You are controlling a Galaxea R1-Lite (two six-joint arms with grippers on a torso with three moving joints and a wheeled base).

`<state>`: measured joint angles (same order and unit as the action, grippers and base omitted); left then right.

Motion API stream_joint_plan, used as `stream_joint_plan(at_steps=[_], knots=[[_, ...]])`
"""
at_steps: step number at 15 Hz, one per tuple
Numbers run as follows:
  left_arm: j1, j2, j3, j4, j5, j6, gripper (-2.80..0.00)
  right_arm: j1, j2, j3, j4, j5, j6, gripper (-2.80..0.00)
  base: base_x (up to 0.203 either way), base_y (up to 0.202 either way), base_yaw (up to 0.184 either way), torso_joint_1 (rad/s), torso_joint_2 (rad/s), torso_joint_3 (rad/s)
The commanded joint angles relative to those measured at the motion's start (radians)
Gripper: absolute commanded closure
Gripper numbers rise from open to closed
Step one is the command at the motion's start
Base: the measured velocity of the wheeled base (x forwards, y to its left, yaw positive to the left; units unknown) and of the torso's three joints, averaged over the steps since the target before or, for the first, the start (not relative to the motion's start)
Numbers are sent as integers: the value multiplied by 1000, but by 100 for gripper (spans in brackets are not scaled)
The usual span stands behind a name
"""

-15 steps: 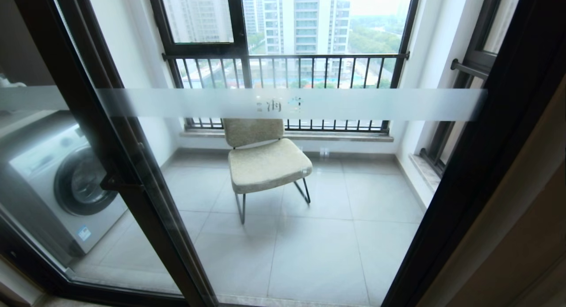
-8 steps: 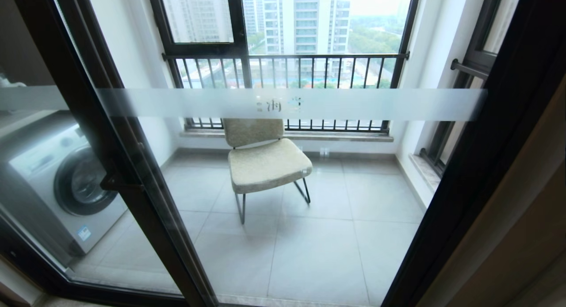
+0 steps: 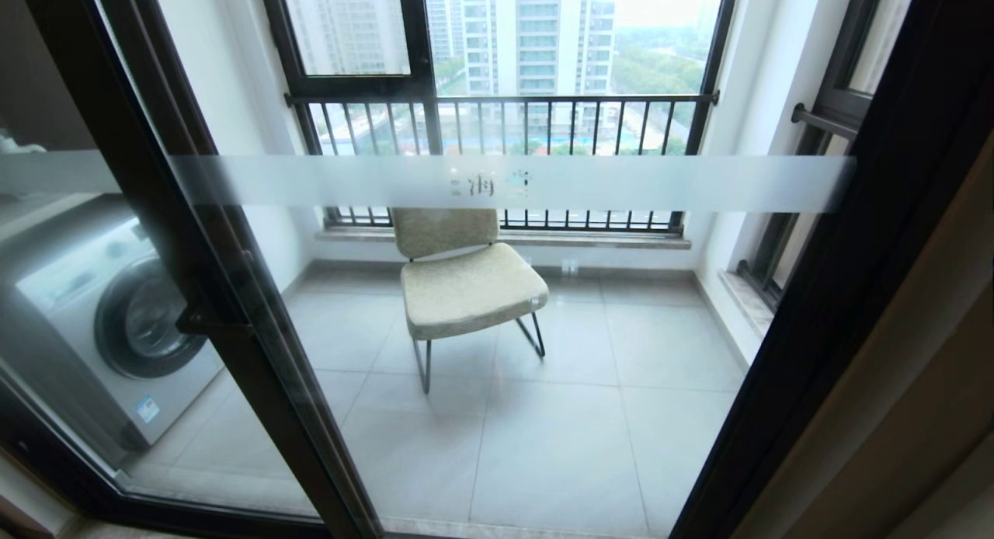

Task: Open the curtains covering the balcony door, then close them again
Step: Pull the inner curtains open on both sides

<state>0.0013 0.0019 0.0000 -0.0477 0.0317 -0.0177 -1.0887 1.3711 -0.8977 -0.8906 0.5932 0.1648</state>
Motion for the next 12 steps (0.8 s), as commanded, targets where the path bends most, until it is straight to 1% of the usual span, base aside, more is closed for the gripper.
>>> stream_joint_plan(at_steps=[1, 3, 4, 5, 9, 12], knots=[[0, 0, 0, -1, 1, 0, 0, 0, -4, 0, -4, 4, 1, 0, 0, 0, 0, 0, 0, 0], [0, 0, 0, 0, 1, -1, 0, 0, -7, -1, -2, 4, 2, 0, 0, 0, 0, 0, 0, 0], [0, 0, 0, -1, 1, 0, 0, 0, -9, -3, -4, 4, 1, -37, 0, 0, 0, 0, 0, 0], [0, 0, 0, -1, 1, 1, 0, 0, -14, 0, -2, 4, 2, -280, 0, 0, 0, 0, 0, 0], [0, 0, 0, -1, 1, 1, 0, 0, -62, 19, 5, 3, 2, -280, 0, 0, 0, 0, 0, 0], [0, 0, 0, -1, 1, 1, 0, -2, -135, 73, 8, 3, 16, -280, 0, 0, 0, 0, 0, 0]])
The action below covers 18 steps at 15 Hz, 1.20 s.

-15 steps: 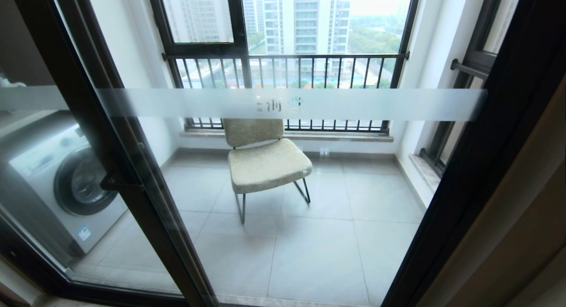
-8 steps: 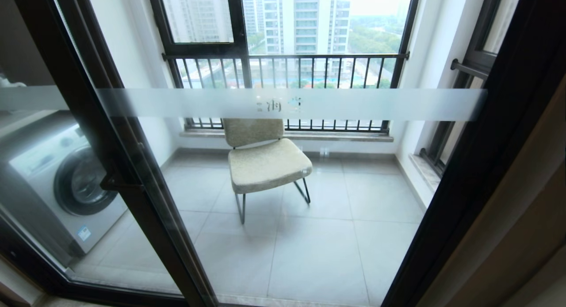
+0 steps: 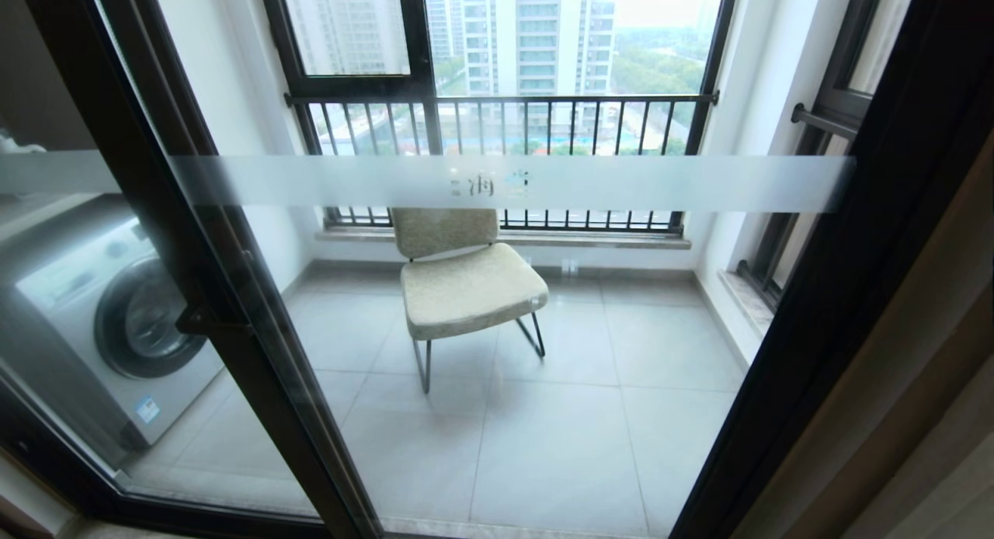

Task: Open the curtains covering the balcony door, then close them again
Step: Pull the inner curtains open on both sides

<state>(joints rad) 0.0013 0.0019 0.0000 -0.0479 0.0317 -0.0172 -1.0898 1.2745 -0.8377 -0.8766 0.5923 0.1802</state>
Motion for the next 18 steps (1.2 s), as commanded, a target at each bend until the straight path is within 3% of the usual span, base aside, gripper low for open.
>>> stream_joint_plan(at_steps=[1, 9, 18], knots=[[0, 0, 0, -1, 1, 0, 0, -1, -75, 41, -1, 3, 3, -280, 0, 0, 0, 0, 0, 0], [0, 0, 0, -1, 1, 0, 0, -1, -490, 281, 171, 0, 1, -280, 0, 0, 0, 0, 0, 0], [0, 0, 0, 0, 1, 0, 0, 4, -713, 354, 290, -10, -104, -280, 0, 0, 0, 0, 0, 0]])
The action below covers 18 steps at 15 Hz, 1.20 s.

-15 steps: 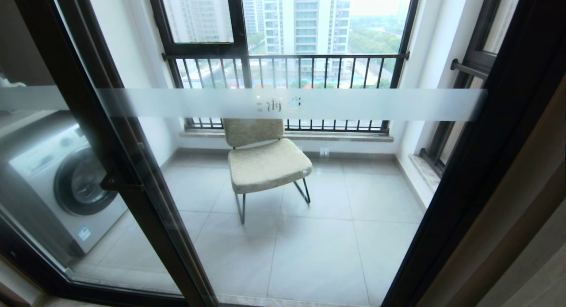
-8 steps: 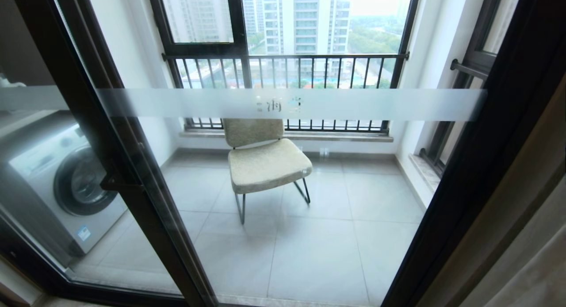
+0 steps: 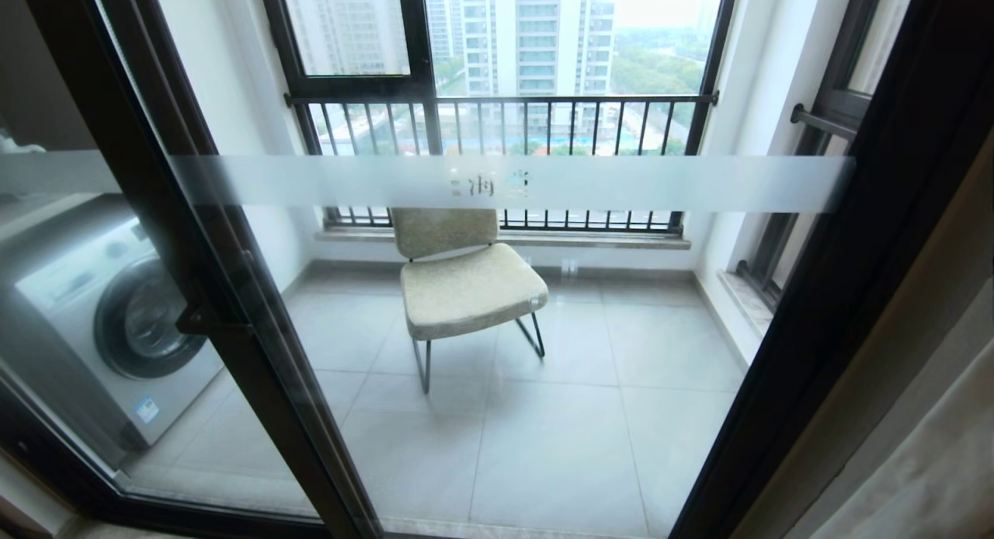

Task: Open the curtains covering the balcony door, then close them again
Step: Pull the inner curtains open on both sides, then close the inner curtains on both sides

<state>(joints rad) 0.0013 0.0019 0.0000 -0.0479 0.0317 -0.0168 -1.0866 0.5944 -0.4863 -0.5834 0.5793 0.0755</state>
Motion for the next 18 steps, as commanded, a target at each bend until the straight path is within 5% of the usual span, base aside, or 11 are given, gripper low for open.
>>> stream_joint_plan(at_steps=[1, 8, 9, 15, 18], knots=[[0, 0, 0, 0, 1, -2, 0, 2, -46, 3, -3, 4, -2, -280, 0, 0, 0, 0, 0, 0], [0, 0, 0, 0, 1, -2, 0, 214, -133, -8, -2, 2, -121, -280, 0, 0, 0, 0, 0, 0], [0, 0, 0, -1, 1, 0, 0, 233, -141, -8, -3, 2, -135, 0, 0, 0, 0, 0, 0, 0], [0, 0, 0, 0, 1, -1, 0, 367, -133, -6, -2, -5, -175, 0, 0, 0, 0, 0, 0, 0], [0, 0, 0, -1, 1, -1, 0, 497, -112, 2, 54, -97, -241, 0, 0, 0, 0, 0, 0, 0]])
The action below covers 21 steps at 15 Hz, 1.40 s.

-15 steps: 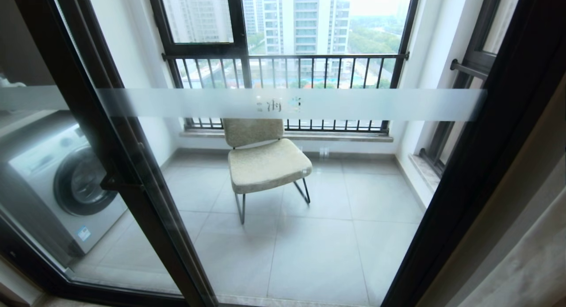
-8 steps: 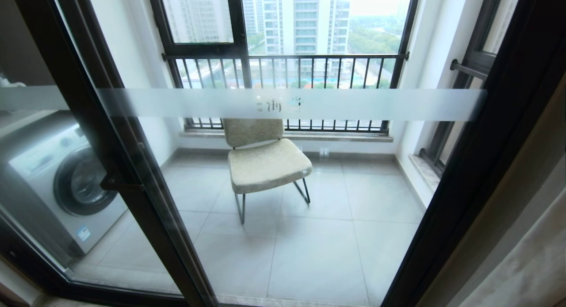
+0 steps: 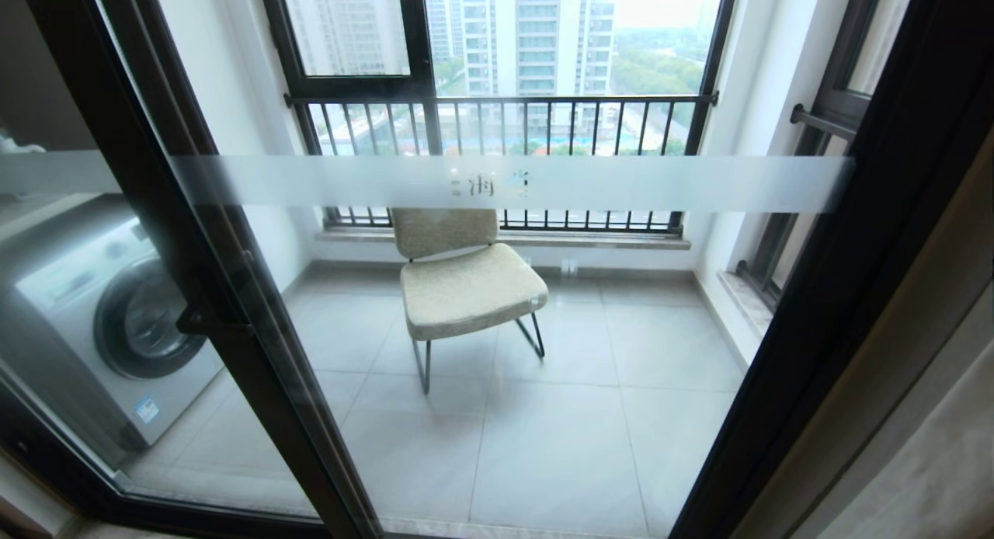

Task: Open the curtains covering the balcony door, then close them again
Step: Close the inner curtains on both sides

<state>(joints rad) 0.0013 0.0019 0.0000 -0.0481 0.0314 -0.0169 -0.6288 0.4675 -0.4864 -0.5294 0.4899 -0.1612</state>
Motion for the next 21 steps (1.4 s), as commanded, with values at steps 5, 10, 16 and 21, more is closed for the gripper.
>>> stream_joint_plan(at_steps=[5, 10, 16, 21], knots=[[0, 0, 0, 0, 1, -1, 0, 313, 25, 77, 84, -275, -59, 0, 0, 0, 0, 0, 0, 0], [0, 0, 0, -1, 1, -1, 0, 538, -5, 211, 99, -399, -59, 0, 0, 0, 0, 0, 0, 0], [0, 0, 0, -1, 1, -1, 0, 664, -193, 443, 140, -473, 16, 0, 0, 0, 0, 0, 0, 0], [0, 0, 0, 0, 1, -1, 0, 637, -315, 486, 367, -466, 126, 0, 0, 0, 0, 0, 0, 0]])
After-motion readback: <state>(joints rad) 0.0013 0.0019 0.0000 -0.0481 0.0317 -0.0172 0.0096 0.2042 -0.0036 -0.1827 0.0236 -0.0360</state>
